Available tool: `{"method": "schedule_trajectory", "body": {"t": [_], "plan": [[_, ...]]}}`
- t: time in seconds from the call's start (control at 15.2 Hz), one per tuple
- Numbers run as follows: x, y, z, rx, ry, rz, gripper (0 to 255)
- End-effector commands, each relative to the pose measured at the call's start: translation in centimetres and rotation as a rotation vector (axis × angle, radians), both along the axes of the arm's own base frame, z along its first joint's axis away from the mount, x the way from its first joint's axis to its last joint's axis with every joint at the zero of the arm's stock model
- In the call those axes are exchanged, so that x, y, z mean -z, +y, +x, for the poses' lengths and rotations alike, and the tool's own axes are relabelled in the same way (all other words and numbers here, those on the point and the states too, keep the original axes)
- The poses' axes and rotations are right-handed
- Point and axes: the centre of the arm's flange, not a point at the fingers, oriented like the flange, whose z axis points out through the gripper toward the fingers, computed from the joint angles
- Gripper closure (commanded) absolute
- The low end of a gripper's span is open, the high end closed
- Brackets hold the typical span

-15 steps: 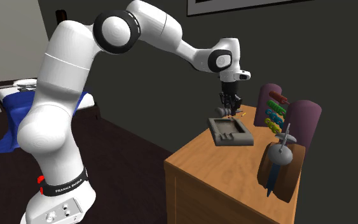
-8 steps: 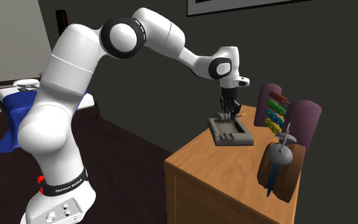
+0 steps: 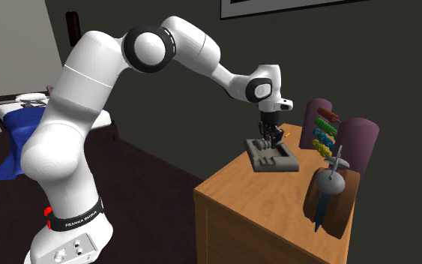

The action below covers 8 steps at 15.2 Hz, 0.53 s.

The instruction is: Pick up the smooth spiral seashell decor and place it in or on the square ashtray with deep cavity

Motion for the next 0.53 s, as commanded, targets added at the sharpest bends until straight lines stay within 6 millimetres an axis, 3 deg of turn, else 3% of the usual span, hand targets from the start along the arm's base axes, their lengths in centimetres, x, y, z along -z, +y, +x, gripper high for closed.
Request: {"method": "schedule_trajectory", "body": {"t": [0.0,0.26,0.33,0.46], "plan": [[0.03,0.01,-0.01,0.0,-0.001,0.0,255],[0.03,0.01,-0.01,0.0,-0.001,0.0,255],[0.03,0.01,-0.01,0.0,-0.001,0.0,0],[0.04,0.0,-0.01,0.0,-0.001,0.0,0]]}}
